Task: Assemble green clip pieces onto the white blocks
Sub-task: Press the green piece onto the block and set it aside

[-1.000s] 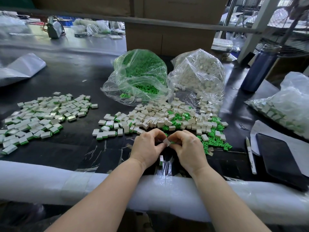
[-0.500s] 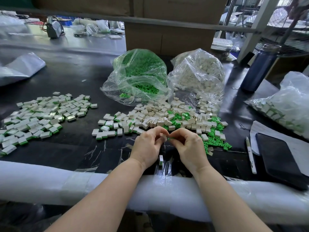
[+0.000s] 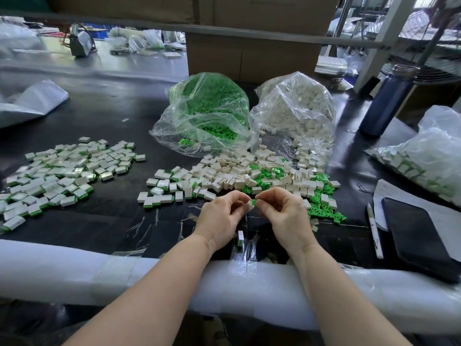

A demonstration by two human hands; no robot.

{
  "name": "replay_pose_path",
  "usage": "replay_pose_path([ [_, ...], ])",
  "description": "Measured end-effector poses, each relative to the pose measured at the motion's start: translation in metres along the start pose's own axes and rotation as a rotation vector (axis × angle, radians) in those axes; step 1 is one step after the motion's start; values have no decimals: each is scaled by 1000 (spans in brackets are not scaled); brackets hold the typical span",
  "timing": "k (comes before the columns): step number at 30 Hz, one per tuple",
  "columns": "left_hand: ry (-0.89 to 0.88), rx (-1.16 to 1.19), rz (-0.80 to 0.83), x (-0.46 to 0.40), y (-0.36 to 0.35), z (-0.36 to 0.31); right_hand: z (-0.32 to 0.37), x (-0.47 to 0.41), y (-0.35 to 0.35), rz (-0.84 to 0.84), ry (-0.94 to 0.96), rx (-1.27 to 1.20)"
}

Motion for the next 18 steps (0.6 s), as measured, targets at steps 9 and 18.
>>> replay_pose_path([
  [9, 2, 132, 7, -1, -1, 3, -4, 0, 0, 0, -27, 44],
  [18, 4, 177, 22, 0, 0, 2, -6, 0, -3, 54, -70, 46],
])
Point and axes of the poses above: each hand's wrist, its own x-axis away from the middle knuckle, its own y-axis out of the back of the hand, z = x × y, the point moved 5 cm from there along -x, towards the middle knuckle, and after that the axes turned 4 degrees about z, right-handed, at the moved point
